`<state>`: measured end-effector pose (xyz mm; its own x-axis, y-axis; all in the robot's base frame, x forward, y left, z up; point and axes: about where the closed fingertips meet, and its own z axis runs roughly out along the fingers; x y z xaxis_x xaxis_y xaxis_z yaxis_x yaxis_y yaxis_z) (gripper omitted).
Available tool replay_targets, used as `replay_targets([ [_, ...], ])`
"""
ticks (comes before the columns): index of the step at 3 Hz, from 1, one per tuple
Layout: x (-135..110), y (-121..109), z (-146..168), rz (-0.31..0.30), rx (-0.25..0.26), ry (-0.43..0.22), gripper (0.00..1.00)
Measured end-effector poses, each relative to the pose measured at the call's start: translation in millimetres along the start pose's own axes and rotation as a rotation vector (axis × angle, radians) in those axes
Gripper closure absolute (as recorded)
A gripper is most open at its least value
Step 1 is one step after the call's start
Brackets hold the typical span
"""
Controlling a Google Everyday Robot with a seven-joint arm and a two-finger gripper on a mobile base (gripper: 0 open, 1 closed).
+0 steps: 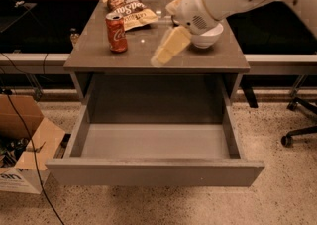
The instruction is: Place coke can into top drawer
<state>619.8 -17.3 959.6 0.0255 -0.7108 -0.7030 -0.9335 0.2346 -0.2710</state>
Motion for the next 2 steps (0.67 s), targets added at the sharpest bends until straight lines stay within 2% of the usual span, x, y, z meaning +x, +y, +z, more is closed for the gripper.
replay_targets([
  [1,-16.3,-19.4,36.5,0.006,0.018,-0.071,0.00],
  [2,-36.0,-49.1,86.3,0.037,0.023,-0.216,0.00],
])
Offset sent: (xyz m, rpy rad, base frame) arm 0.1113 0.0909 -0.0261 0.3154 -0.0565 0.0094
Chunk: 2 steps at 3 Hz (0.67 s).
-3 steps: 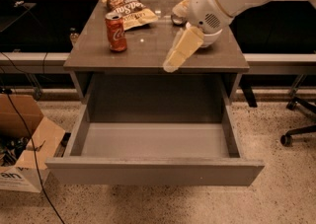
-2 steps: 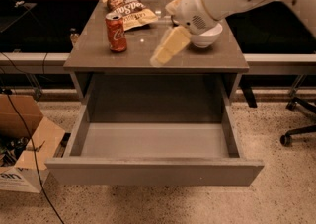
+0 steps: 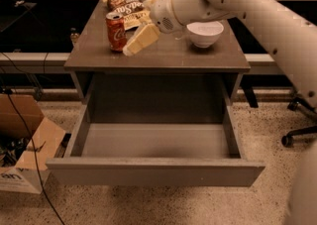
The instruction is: Place coke can into top drawer
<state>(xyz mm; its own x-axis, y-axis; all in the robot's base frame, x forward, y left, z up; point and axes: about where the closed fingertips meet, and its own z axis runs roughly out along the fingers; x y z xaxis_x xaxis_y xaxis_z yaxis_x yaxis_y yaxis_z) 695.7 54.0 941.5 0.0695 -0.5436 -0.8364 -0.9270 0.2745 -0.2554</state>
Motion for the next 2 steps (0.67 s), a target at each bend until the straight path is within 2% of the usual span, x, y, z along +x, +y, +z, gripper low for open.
replay_targets([
  [1,-0.4,-18.2,32.6,0.035,-0.014,-0.100,0.00],
  [2,-3.8,-32.6,64.7,0.054,-0.050,-0.163,0.00],
])
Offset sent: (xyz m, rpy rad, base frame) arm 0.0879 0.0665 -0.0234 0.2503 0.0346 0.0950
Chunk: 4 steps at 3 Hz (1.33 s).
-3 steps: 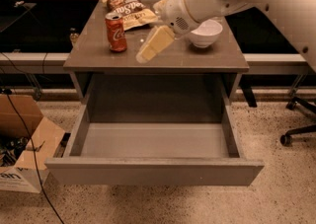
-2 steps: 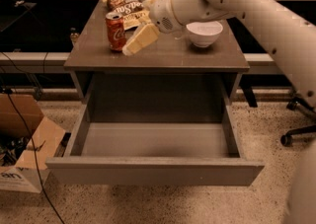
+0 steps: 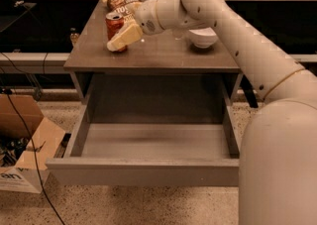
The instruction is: Place coke can into top drawer
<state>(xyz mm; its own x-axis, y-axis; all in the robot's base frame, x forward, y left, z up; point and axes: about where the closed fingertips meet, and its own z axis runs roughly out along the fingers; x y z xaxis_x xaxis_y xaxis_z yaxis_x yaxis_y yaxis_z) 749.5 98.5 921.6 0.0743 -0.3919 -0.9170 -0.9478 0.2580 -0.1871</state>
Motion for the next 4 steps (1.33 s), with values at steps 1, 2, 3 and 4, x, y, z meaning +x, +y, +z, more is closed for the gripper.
replay_targets([
  [1,-0.5,-11.6,27.4,0.007,-0.033,-0.023,0.00],
  [2,2.4,-21.1,48.2,0.015,-0.058,-0.023,0.00],
  [3,14.4,-33.3,58.1,0.044,-0.063,-0.004,0.02],
  [4,22.2,-37.0,58.3,0.062,-0.060,0.012,0.24],
])
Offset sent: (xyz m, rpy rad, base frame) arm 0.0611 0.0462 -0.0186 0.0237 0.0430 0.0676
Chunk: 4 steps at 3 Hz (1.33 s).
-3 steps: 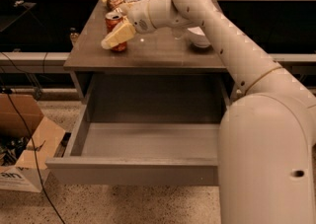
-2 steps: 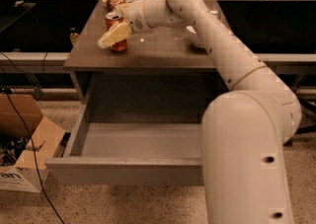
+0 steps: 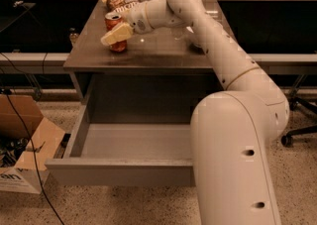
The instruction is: Place coke can into top drawer
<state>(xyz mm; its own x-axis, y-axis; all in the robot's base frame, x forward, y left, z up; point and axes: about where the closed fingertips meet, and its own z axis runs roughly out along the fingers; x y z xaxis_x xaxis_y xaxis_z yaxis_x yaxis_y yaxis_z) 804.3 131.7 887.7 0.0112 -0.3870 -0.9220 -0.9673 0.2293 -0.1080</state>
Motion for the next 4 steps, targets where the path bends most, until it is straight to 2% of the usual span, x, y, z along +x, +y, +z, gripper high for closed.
replay_targets([
  [2,-1.8,15.8,-21.3,-0.022,-0.019,0.049,0.71],
  [3,-4.2,36.5,-55.0,-0.060,-0.011,0.073,0.94],
  [4,-0.8,75.7,-102.9,-0.092,-0.017,0.118,1.00],
])
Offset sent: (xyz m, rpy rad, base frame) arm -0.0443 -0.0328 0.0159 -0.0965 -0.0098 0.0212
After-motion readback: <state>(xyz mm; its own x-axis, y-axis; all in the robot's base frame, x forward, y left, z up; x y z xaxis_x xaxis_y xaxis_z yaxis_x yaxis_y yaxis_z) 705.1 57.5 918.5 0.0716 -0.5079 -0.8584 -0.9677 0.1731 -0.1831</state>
